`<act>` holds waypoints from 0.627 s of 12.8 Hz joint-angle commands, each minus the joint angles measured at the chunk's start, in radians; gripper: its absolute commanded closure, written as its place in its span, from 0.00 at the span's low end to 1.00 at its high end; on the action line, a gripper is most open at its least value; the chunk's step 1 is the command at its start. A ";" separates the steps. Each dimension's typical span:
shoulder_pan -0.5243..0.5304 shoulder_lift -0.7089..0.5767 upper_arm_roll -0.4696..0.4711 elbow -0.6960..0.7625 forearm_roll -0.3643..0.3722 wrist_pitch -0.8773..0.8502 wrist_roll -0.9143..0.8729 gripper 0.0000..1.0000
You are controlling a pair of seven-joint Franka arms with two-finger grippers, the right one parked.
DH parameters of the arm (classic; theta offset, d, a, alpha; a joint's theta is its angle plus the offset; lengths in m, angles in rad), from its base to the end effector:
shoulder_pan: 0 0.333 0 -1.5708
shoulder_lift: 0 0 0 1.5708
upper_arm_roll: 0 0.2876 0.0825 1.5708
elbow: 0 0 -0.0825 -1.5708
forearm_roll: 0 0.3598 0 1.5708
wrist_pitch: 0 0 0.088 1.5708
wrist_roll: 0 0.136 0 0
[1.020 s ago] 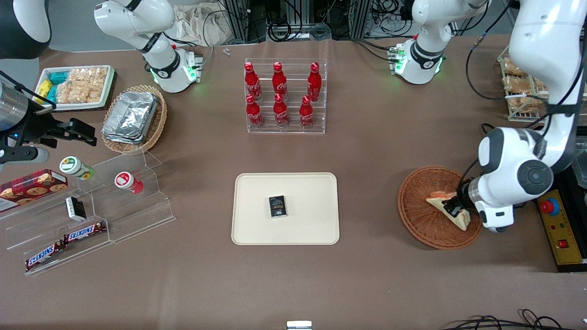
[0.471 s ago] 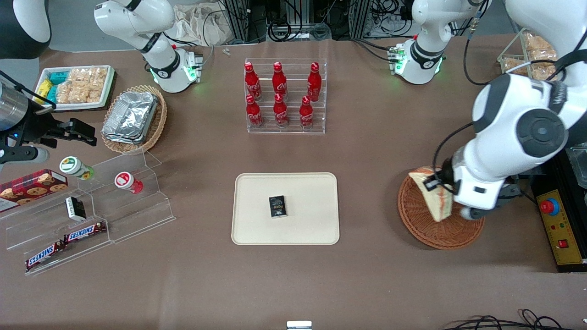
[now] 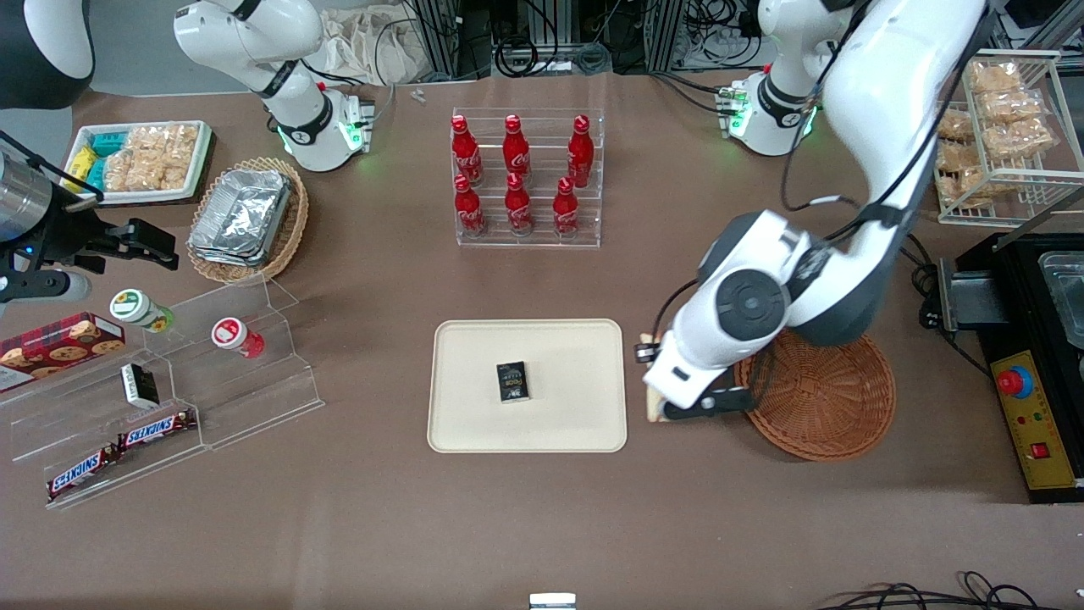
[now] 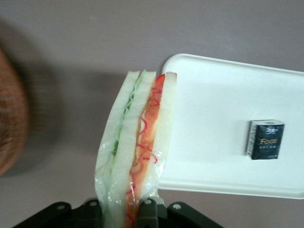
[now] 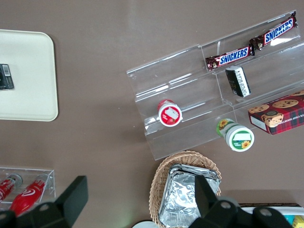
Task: Place sandwich from basket to tray
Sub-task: 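Lift the sandwich and carry it toward the white tray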
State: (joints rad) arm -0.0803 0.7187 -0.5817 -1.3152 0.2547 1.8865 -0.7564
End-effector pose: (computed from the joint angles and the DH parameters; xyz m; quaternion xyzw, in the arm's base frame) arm 0.5957 -0.3332 0.3147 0.9958 0.0602 -0.0562 0.0390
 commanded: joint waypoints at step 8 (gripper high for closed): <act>-0.131 0.219 0.003 0.068 0.153 0.105 -0.139 1.00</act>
State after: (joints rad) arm -0.1885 0.9209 -0.5812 -1.2917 0.3821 2.0031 -0.8634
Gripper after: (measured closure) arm 0.806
